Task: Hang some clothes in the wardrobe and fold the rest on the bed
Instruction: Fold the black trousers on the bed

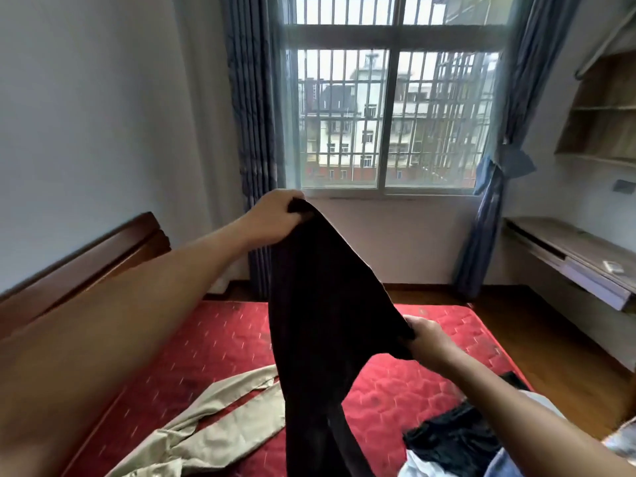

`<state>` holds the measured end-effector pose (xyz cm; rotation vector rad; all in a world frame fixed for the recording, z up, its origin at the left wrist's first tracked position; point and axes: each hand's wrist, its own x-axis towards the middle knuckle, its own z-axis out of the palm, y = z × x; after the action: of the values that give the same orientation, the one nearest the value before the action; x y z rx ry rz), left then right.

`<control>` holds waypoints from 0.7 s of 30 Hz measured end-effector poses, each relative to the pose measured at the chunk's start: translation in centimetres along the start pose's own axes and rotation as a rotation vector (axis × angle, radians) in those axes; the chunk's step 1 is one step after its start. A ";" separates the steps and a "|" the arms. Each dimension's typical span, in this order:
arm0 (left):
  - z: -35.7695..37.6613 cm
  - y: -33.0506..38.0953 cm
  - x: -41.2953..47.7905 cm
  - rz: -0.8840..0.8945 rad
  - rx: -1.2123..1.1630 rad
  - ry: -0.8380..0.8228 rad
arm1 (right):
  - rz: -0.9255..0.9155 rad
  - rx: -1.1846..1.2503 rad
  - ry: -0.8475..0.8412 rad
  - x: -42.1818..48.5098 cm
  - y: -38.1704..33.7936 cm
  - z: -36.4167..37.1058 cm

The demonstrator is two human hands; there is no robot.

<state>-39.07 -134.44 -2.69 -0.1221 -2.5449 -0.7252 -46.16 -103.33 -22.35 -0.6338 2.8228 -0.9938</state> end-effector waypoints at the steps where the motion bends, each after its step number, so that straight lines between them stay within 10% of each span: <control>1: -0.8 -0.4 -0.1 -0.007 0.022 -0.010 | -0.011 0.019 0.040 0.8 0.1 -0.2; 11: -7.9 -7.1 -3.5 -0.187 0.308 -0.149 | -0.206 0.199 0.298 9.2 -6.2 -9.1; 21: -10.4 -7.4 -5.0 0.080 0.476 -0.087 | -0.597 -0.034 0.531 9.2 -10.9 -11.2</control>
<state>-31.82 -145.92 -0.87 -0.0945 -2.7003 -0.0732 -53.04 -108.25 -6.35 -1.4741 3.1603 -1.3701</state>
